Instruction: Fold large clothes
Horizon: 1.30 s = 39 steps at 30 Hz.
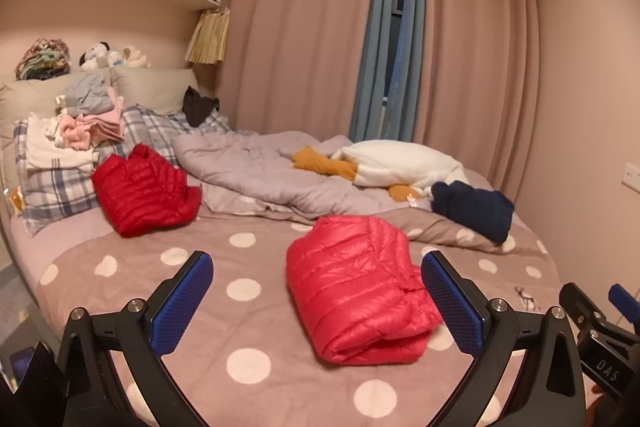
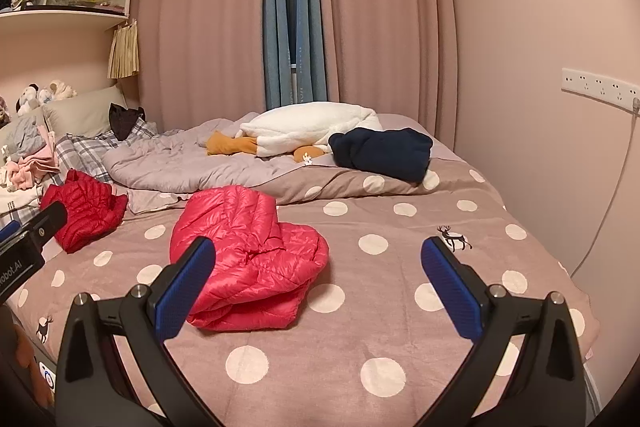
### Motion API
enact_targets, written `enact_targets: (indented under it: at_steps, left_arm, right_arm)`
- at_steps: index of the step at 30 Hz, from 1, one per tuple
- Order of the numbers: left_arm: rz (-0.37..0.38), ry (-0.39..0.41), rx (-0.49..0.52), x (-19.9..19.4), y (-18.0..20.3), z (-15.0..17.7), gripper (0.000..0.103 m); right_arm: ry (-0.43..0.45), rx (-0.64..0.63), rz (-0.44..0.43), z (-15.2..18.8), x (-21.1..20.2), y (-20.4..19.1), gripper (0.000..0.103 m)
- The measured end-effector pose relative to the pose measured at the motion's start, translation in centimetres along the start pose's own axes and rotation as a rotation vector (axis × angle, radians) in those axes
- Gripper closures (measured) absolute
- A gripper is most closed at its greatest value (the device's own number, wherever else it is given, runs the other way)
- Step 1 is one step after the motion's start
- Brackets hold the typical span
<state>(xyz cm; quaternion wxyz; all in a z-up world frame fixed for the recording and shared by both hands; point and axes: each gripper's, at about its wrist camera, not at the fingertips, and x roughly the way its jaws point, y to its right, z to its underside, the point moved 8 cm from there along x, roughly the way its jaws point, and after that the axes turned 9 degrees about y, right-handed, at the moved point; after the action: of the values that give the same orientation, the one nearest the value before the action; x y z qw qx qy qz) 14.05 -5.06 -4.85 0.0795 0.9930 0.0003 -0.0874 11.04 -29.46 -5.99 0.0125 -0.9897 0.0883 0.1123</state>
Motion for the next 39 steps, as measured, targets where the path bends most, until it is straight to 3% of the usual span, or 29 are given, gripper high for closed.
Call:
enact_targets:
  at_steps: [39]
  left_arm:
    - [0.022,-0.051,0.022,0.67,-0.34,0.33,0.0]
  right_arm:
    - [-0.03,-0.017,0.035,0.16,0.47,0.24,0.0]
